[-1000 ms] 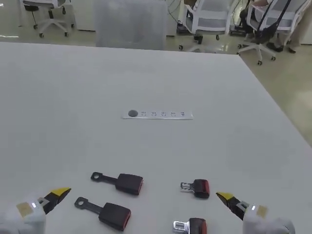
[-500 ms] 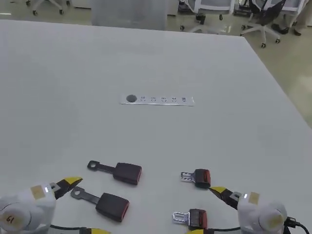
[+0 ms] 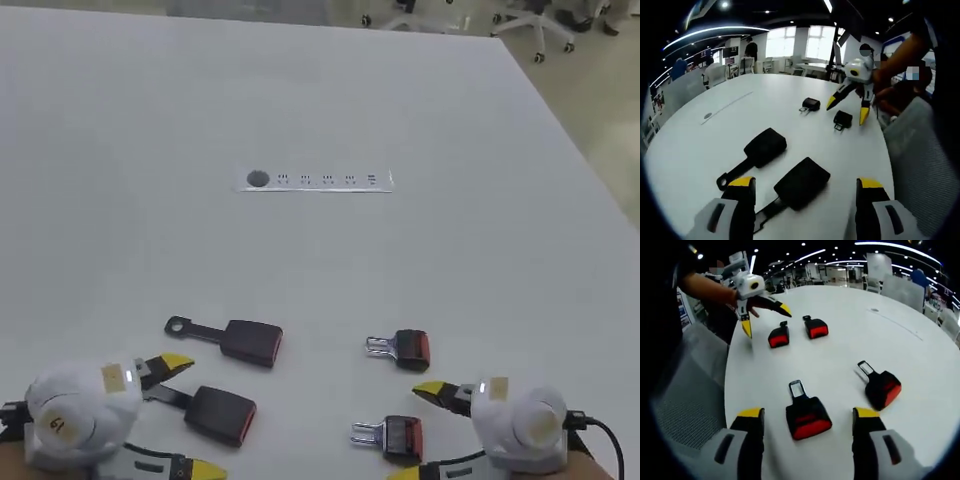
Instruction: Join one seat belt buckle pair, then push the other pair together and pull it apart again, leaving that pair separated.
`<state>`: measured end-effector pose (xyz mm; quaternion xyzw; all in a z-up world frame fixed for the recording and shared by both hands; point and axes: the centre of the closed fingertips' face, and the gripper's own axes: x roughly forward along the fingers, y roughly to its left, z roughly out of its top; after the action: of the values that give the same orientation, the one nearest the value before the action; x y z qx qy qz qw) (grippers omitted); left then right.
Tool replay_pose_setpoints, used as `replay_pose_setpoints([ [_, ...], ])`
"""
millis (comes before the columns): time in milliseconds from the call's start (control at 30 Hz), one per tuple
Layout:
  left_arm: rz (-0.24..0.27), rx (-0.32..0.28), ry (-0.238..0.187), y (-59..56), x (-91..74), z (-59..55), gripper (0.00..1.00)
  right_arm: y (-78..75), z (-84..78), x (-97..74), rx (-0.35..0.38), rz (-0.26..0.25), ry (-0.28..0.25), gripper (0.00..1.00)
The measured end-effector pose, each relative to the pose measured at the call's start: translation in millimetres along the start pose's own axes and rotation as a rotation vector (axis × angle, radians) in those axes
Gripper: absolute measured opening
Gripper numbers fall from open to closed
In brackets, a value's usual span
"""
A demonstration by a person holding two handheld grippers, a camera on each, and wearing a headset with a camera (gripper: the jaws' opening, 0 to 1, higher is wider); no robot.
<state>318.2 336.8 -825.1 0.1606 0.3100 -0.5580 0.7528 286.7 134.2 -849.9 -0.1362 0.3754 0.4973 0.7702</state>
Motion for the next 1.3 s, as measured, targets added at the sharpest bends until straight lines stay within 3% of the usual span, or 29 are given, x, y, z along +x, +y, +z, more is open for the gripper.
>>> replay_pose_setpoints([
  [133, -0.054, 0.09, 0.049, -1.2, 9.0, -4.5, 0.8, 6.5, -4.8, 1.0, -0.053, 0.066, 0.048, 0.67],
  [200, -0.058, 0.123, 0.081, 2.2, 12.8, -9.3, 0.8, 6.7, -7.1, 0.9, -0.087, 0.076, 0.068, 0.63],
  [300, -0.067, 0.146, 0.088, 3.5, 16.6, -10.3, 0.76, 7.5, -11.3, 1.7, -0.075, 0.086, 0.087, 0.62],
  [400, -0.077, 0.177, 0.108, 4.7, 20.2, -11.9, 0.7, 4.9, -8.9, 2.4, -0.091, 0.094, 0.076, 0.59],
  [567, -0.112, 0.291, 0.172, 2.8, 24.5, -22.4, 0.56, 0.5, -9.1, 1.6, -0.122, 0.108, 0.066, 0.53],
  [600, -0.122, 0.299, 0.184, 1.5, 23.1, -24.8, 0.55, 1.3, -9.0, 1.4, -0.127, 0.111, 0.068, 0.52],
  [633, -0.119, 0.288, 0.162, 2.1, 22.9, -19.8, 0.54, 1.5, -9.6, 1.2, -0.144, 0.115, 0.07, 0.51],
  [733, -0.099, 0.304, 0.149, 6.3, 22.4, -16.2, 0.48, 1.5, -10.9, 0.7, -0.171, 0.122, 0.071, 0.46],
  [800, -0.095, 0.288, 0.163, 6.0, 20.9, -16.6, 0.44, 1.6, -11.3, 0.4, -0.187, 0.128, 0.069, 0.39],
  [933, -0.076, 0.302, 0.176, 3.4, 18.0, -20.0, 0.35, -0.6, -11.5, 0.1, -0.19, 0.138, 0.049, 0.37],
  [1067, -0.051, 0.288, 0.181, 2.7, 16.3, -21.6, 0.34, 0.7, -11.4, -1.0, -0.196, 0.143, 0.033, 0.36],
  [1200, -0.112, 0.334, 0.222, -6.1, 18.1, -26.0, 0.34, 0.7, -11.2, -1.0, -0.192, 0.148, 0.02, 0.36],
  [1300, -0.12, 0.335, 0.231, -7.5, 18.4, -26.7, 0.34, 0.4, -12.1, -1.3, -0.198, 0.158, 0.012, 0.36],
])
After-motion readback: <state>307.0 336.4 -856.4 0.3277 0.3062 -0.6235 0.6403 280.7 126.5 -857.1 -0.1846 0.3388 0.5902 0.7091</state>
